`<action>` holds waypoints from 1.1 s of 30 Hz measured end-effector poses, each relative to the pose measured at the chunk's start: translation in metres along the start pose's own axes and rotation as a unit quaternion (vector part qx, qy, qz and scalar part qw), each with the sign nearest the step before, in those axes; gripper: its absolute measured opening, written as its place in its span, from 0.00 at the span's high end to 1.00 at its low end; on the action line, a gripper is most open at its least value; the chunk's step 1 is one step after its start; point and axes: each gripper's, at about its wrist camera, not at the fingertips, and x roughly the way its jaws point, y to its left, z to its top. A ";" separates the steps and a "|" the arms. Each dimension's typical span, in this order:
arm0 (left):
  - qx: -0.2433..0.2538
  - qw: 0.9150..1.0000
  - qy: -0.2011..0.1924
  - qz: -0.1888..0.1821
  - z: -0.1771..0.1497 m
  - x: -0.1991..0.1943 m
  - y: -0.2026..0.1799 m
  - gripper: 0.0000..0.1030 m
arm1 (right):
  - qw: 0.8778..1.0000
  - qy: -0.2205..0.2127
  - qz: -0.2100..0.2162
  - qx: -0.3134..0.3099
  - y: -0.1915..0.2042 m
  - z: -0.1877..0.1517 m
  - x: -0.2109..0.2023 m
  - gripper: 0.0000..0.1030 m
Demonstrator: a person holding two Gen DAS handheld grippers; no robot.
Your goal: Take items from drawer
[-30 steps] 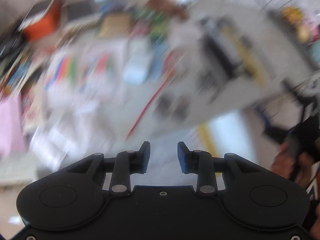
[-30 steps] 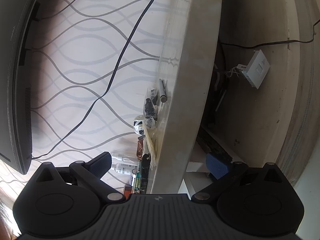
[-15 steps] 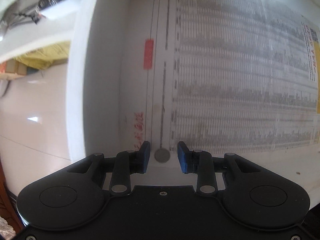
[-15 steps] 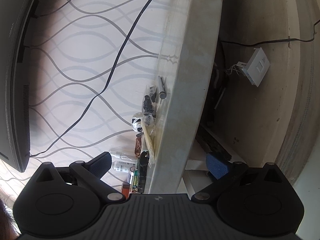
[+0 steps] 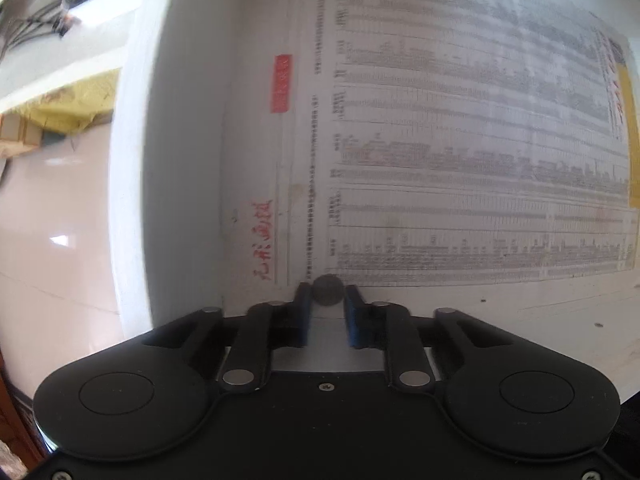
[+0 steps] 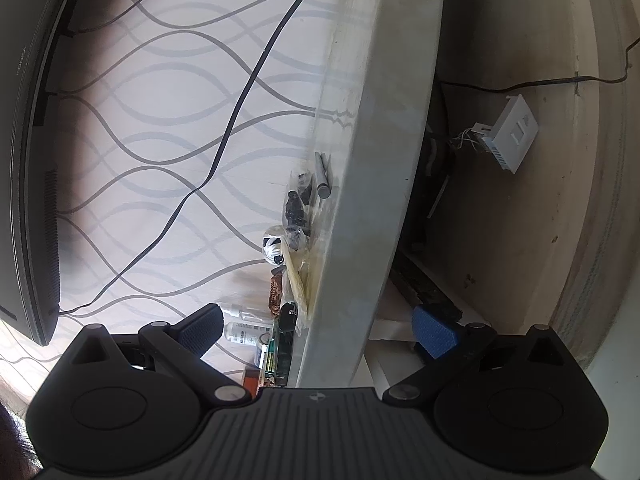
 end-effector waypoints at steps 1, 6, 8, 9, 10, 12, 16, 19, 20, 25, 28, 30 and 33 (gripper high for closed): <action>0.011 1.000 -0.004 0.006 -0.001 -0.001 -0.003 0.86 | 1.000 0.000 0.000 0.000 0.000 0.000 0.000 0.00; 0.004 1.000 -0.019 -0.015 -0.002 -0.005 0.004 0.99 | 1.000 -0.003 0.003 0.002 -0.001 0.000 -0.002 0.00; 0.007 1.000 -0.019 -0.021 0.001 -0.008 0.004 1.00 | 1.000 -0.002 0.003 0.002 -0.001 0.000 -0.002 0.00; 0.009 1.000 -0.018 -0.022 0.003 -0.009 0.005 1.00 | 1.000 -0.003 0.003 0.001 0.000 0.000 -0.002 0.00; 0.010 1.000 -0.019 -0.023 0.004 -0.009 0.006 1.00 | 1.000 -0.004 0.003 0.001 -0.001 -0.001 -0.002 0.00; 0.000 0.999 -0.021 -0.024 0.005 -0.012 0.009 0.97 | 1.000 -0.006 0.003 0.004 -0.002 -0.003 -0.001 0.00; -0.007 1.000 -0.016 -0.021 0.010 -0.016 0.015 0.50 | 1.000 -0.005 0.003 0.004 -0.002 -0.003 -0.001 0.00; -0.004 1.000 -0.017 -0.026 0.012 -0.015 0.013 0.49 | 1.000 -0.005 0.003 0.004 -0.002 -0.002 0.000 0.00; -0.004 1.000 -0.015 -0.025 0.012 -0.014 0.013 0.50 | 1.000 -0.005 0.003 0.004 -0.002 -0.002 0.000 0.00; -0.021 1.000 -0.011 -0.020 0.013 -0.002 0.021 0.66 | 1.000 -0.006 0.002 0.003 -0.001 -0.001 0.002 0.00; -0.019 1.000 -0.020 -0.016 0.012 -0.004 0.023 0.77 | 1.000 -0.006 0.000 0.004 -0.001 -0.002 0.003 0.00; -0.013 0.999 -0.024 -0.017 0.011 -0.005 0.022 0.86 | 1.000 -0.005 0.000 0.004 -0.001 -0.002 0.003 0.00; -0.009 0.999 -0.027 -0.018 0.008 -0.006 0.022 0.87 | 1.000 -0.005 0.000 0.003 -0.001 -0.002 0.003 0.00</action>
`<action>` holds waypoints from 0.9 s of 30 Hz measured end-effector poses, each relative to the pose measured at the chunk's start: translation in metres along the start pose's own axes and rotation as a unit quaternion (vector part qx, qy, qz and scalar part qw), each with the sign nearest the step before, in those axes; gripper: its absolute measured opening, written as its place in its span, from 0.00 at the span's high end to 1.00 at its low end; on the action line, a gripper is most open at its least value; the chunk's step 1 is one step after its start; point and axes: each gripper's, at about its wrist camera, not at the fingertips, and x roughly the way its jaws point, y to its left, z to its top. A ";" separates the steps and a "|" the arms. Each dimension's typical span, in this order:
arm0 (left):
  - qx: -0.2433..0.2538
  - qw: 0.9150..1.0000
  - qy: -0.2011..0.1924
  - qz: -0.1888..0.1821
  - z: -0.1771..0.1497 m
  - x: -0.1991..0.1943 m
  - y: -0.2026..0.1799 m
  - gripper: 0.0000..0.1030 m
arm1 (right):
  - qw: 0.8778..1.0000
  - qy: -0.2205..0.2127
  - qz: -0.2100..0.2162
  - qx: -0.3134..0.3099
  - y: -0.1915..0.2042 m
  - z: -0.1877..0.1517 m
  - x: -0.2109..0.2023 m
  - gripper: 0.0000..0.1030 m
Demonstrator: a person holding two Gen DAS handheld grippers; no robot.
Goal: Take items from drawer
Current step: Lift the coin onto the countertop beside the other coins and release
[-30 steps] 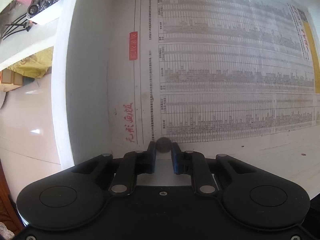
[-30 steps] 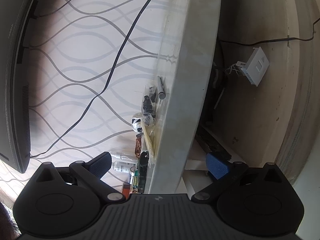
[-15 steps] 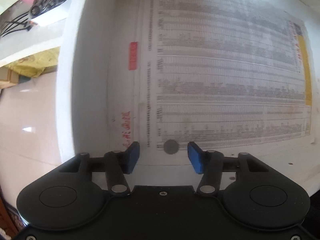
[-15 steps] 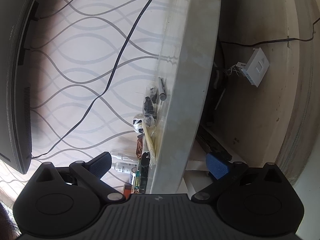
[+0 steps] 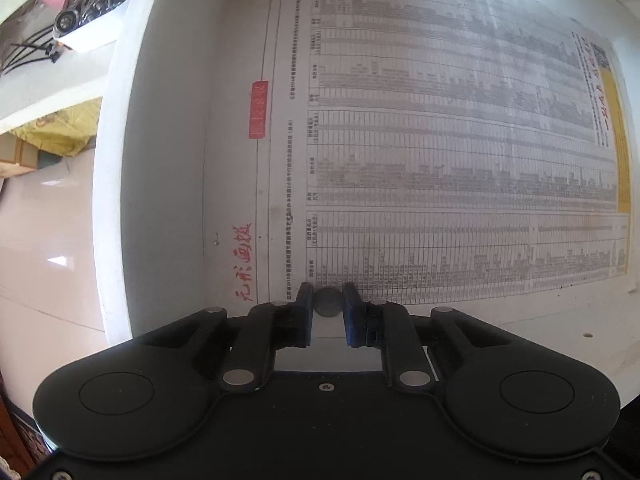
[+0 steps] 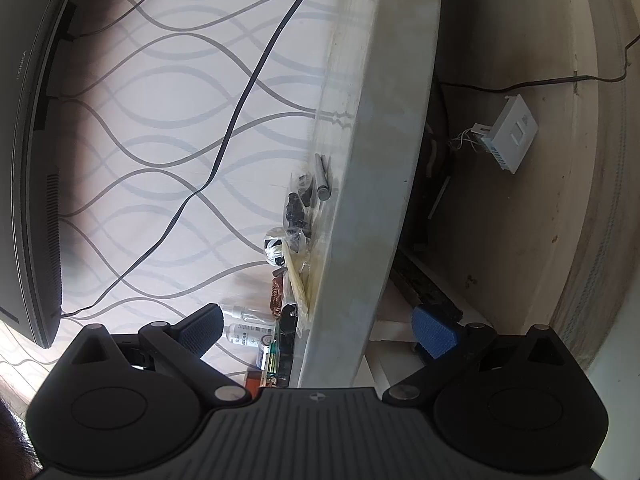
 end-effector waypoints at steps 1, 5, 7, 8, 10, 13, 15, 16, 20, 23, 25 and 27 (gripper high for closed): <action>-0.002 1.000 -0.001 -0.003 0.001 -0.001 0.001 0.87 | 1.000 0.000 0.000 0.000 0.000 0.000 0.000 0.00; 0.000 1.000 -0.013 -0.008 0.005 -0.014 -0.001 1.00 | 1.000 -0.001 -0.001 -0.001 0.000 0.000 -0.001 0.00; 0.004 1.000 -0.023 -0.008 0.011 -0.021 0.001 1.00 | 1.000 -0.001 -0.001 -0.001 0.000 0.000 -0.001 0.00; 0.004 1.000 -0.025 -0.010 0.014 -0.022 0.002 0.99 | 1.000 -0.001 -0.001 -0.001 0.000 0.000 -0.001 0.00; 0.005 1.000 -0.013 -0.010 0.016 -0.022 0.005 0.96 | 1.000 -0.001 -0.001 -0.001 0.000 -0.001 -0.001 0.00; -0.001 1.000 0.013 0.001 0.016 -0.015 0.009 0.74 | 1.000 -0.001 -0.001 0.000 0.000 -0.001 -0.001 0.00; -0.003 1.000 0.013 0.011 0.014 -0.013 0.012 0.71 | 1.000 -0.001 -0.001 0.000 0.000 -0.001 -0.001 0.00; -0.004 1.000 0.015 0.011 0.014 -0.011 0.013 0.71 | 1.000 -0.001 -0.001 0.000 0.000 -0.001 -0.001 0.00; -0.009 1.000 0.022 0.008 0.005 -0.007 0.012 0.73 | 1.000 0.001 -0.001 -0.001 0.000 -0.001 -0.001 0.00; -0.011 1.000 0.015 0.006 0.005 -0.010 0.010 0.73 | 1.000 0.000 -0.002 -0.001 0.000 -0.001 -0.002 0.00; -0.005 1.000 0.008 0.004 0.005 -0.013 0.010 0.84 | 1.000 -0.001 -0.002 0.000 0.000 -0.002 -0.002 0.00; -0.002 1.000 0.005 0.004 0.004 -0.014 0.010 0.85 | 1.000 -0.001 -0.001 0.000 0.001 -0.002 -0.003 0.00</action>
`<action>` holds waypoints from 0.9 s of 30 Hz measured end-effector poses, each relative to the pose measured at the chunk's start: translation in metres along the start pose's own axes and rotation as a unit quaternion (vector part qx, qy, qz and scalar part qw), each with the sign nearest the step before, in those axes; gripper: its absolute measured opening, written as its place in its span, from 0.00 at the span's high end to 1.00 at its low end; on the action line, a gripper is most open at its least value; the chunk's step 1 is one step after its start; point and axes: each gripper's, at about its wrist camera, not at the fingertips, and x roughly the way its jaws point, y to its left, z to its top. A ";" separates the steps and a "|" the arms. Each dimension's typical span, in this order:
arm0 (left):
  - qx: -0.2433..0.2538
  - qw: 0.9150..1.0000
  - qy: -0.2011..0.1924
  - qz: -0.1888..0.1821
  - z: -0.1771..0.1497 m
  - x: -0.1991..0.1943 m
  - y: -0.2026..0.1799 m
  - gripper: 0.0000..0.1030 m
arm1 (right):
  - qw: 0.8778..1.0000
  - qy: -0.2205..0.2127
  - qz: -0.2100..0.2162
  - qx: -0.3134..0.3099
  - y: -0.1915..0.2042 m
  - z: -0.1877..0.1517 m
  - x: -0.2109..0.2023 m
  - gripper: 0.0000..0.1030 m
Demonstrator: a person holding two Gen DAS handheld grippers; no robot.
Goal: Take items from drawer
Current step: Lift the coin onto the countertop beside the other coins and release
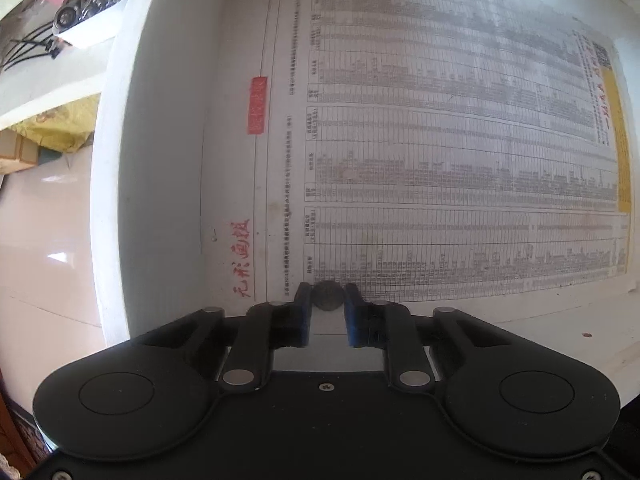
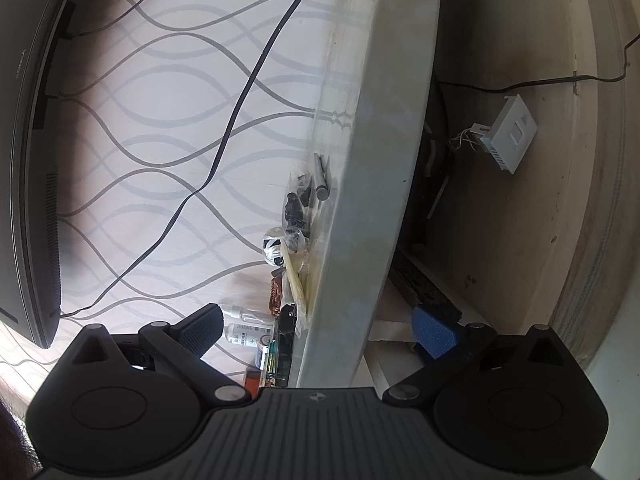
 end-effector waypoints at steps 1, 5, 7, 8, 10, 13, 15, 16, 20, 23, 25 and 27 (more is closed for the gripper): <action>-0.001 1.000 0.000 -0.001 0.000 -0.001 0.001 0.85 | 1.000 0.000 0.000 0.000 0.000 0.000 0.000 0.00; -0.009 1.000 -0.001 -0.010 -0.008 -0.005 -0.002 0.86 | 1.000 -0.001 0.000 0.000 0.000 0.000 0.001 0.00; -0.009 1.000 -0.003 -0.010 -0.007 -0.004 -0.007 0.86 | 1.000 -0.001 0.000 0.001 0.000 0.000 0.001 0.00; -0.009 1.000 -0.005 -0.011 -0.008 -0.007 -0.004 0.86 | 1.000 -0.001 0.000 0.001 0.000 0.000 0.002 0.00; -0.007 1.000 -0.011 -0.011 -0.008 -0.013 -0.001 0.86 | 1.000 -0.001 0.001 0.001 0.000 0.000 0.002 0.00; -0.006 1.000 -0.022 -0.016 -0.004 -0.024 0.002 0.86 | 1.000 -0.001 0.001 0.001 0.000 0.000 0.003 0.00; 0.001 0.999 -0.038 -0.022 0.001 -0.038 -0.001 0.86 | 1.000 -0.002 0.001 0.002 0.000 0.000 0.003 0.00; 0.009 0.998 -0.051 -0.025 0.005 -0.049 -0.005 0.86 | 1.000 -0.002 0.001 0.002 -0.001 0.000 0.004 0.00; 0.062 0.988 -0.139 -0.030 0.031 -0.104 -0.041 0.86 | 1.000 -0.002 -0.001 0.001 0.000 0.000 0.004 0.00; 0.107 0.972 -0.205 -0.036 0.053 -0.130 -0.077 0.86 | 1.000 -0.003 0.001 0.003 0.000 0.001 0.004 0.00; 0.129 0.964 -0.229 -0.045 0.060 -0.146 -0.099 0.86 | 1.000 -0.004 0.003 0.004 -0.001 0.001 0.003 0.00; 0.154 0.955 -0.248 -0.053 0.063 -0.160 -0.119 0.85 | 1.000 -0.003 0.004 0.006 -0.001 0.001 0.003 0.00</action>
